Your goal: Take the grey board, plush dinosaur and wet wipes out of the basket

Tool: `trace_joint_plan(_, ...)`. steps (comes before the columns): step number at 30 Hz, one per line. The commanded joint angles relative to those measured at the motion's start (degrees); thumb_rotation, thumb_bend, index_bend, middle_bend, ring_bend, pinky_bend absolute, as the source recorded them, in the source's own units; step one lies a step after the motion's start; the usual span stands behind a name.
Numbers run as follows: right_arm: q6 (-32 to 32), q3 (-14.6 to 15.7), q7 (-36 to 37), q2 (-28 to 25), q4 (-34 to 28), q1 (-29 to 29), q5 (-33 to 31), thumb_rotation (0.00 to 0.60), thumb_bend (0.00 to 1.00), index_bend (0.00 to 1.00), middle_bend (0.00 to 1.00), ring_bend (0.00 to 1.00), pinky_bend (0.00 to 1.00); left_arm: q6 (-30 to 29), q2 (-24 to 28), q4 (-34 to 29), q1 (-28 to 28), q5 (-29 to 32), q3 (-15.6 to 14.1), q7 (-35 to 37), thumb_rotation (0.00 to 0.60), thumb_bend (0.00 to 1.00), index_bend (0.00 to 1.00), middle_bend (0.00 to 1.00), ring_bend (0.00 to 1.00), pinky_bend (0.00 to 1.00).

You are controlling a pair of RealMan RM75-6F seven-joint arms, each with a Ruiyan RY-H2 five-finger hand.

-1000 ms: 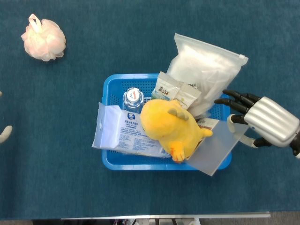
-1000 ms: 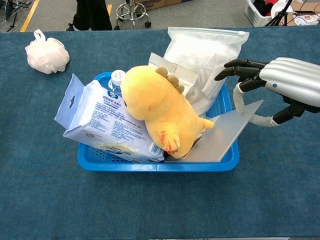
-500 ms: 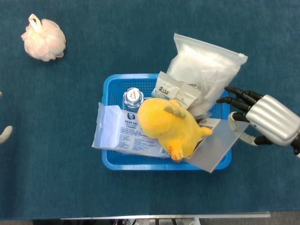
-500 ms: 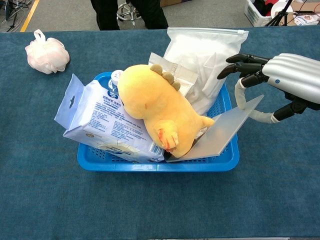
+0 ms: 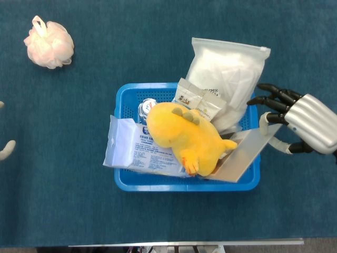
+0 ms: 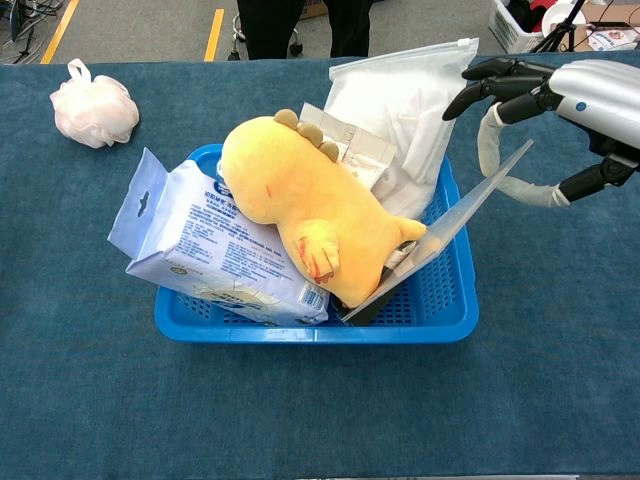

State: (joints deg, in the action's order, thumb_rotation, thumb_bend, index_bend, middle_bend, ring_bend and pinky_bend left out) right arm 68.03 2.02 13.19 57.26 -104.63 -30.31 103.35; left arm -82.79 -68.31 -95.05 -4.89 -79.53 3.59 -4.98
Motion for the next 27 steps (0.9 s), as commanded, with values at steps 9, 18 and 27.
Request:
trace_joint_plan(9, 2.9, -2.8, 4.0, -4.3, -3.0, -0.7, -1.0, 0.600, 0.49, 0.85, 0.26, 0.07, 0.25, 0.3, -0.2, 0.0, -0.3, 0.1, 0.2, 0.0, 0.600, 0.19, 0.24, 0.24, 0.15, 0.39)
trace_joint_plan(18, 5.2, -4.0, 5.6, -8.0, -5.8, 0.1, -1.2, 0.600, 0.49, 0.86, 0.26, 0.07, 0.25, 0.4, -0.3, 0.1, -0.4, 0.1, 0.3, 0.1, 0.600, 0.19, 0.24, 0.24, 0.15, 0.39)
trace_joint_plan(27, 7.4, -4.6, 7.5, -10.7, -7.5, 1.2, -0.6, 0.600, 0.49, 0.86, 0.26, 0.07, 0.25, 0.5, -0.3, -0.3, -0.8, 0.1, 0.5, -0.5, 0.600, 0.19, 0.24, 0.24, 0.15, 0.39)
